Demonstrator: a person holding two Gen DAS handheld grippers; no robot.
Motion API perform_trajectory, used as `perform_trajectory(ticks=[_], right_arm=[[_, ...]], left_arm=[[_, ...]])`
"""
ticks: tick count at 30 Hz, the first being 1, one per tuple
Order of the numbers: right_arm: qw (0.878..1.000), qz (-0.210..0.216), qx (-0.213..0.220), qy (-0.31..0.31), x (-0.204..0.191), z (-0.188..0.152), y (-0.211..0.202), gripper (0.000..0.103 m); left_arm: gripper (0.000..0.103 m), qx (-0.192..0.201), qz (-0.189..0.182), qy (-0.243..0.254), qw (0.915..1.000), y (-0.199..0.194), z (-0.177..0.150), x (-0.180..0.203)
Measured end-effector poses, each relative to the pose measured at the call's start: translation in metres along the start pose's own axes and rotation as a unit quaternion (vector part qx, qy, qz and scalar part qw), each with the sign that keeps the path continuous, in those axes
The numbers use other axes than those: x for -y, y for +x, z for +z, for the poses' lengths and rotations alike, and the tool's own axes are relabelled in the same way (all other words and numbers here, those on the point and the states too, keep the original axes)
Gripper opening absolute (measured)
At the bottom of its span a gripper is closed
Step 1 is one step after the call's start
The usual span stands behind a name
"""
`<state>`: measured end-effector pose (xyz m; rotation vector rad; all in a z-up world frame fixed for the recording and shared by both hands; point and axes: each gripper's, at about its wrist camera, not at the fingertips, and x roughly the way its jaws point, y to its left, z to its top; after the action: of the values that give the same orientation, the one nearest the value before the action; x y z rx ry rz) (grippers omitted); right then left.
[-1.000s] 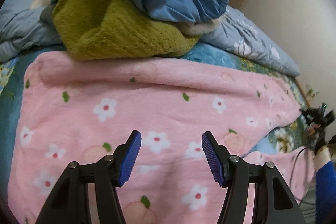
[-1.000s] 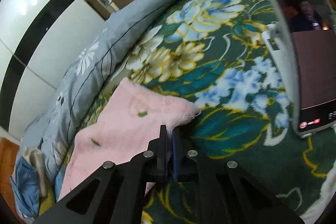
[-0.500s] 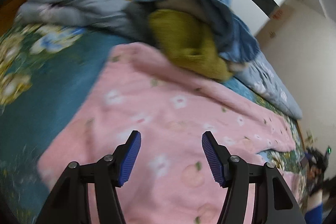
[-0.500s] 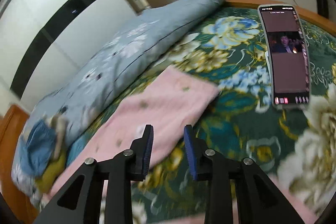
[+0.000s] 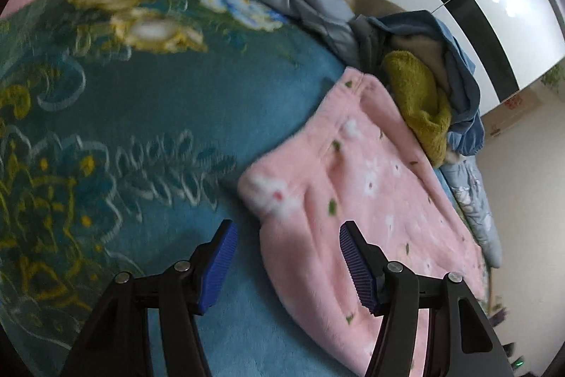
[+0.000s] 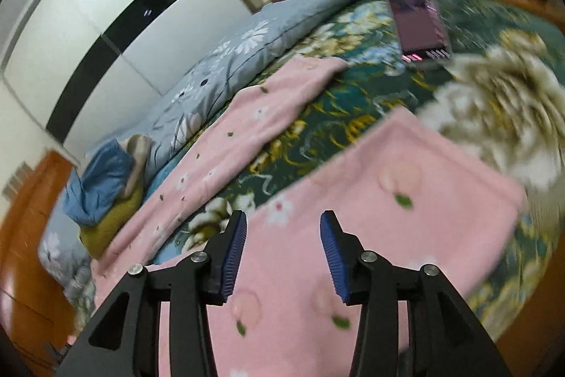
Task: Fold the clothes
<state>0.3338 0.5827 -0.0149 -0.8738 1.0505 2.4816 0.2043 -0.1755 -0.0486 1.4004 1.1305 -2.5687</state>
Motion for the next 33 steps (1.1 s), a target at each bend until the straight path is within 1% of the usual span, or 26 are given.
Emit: perform_trajectory(ticks=[3,9,12,15,17,22,25,29,31,33], right_arm=[[0.999,0.003,0.012,0.048,0.028,-0.014,-0.015,0.045],[0.99,-0.018,0.048,0.13,0.077,-0.033,-0.04,0.045],[0.985,-0.022,0.06,0.159,0.093,-0.042,-0.045,0.045],[0.98,-0.03,0.069,0.183,0.105,-0.051,-0.047,0.045],[0.978,-0.027,0.074,0.192,0.111,-0.055,-0.048,0.045],[0.978,-0.018,0.055,0.203,0.118,-0.06,-0.033,0.045],[0.978,-0.005,0.058,0.201,0.116,-0.06,-0.025,0.045],[0.976,0.023,0.064,0.205,0.113,-0.06,-0.018,0.045],[0.974,0.034,0.069,0.211,0.113,-0.063,-0.015,0.045],[0.971,0.046,0.077,0.221,0.117,-0.065,-0.015,0.045]], left_arm=[[0.065,-0.011,-0.018,-0.011,0.9997,0.009,-0.004,-0.002],[0.065,-0.001,-0.053,-0.022,0.9983,0.023,-0.005,-0.002],[0.064,0.008,-0.06,-0.023,0.9979,0.027,-0.007,-0.005],[0.064,0.02,-0.062,-0.011,0.9978,0.027,-0.01,-0.004],[0.064,0.023,-0.062,-0.002,0.9978,0.029,-0.011,-0.001],[0.065,0.029,-0.057,0.002,0.9979,0.033,-0.013,0.001],[0.065,0.03,-0.066,-0.013,0.9973,0.033,-0.013,-0.003],[0.063,0.03,-0.088,-0.03,0.9952,0.034,-0.013,-0.009],[0.061,0.036,-0.091,-0.035,0.9946,0.034,-0.014,-0.011],[0.051,0.039,-0.088,-0.041,0.9945,0.035,-0.014,-0.013]])
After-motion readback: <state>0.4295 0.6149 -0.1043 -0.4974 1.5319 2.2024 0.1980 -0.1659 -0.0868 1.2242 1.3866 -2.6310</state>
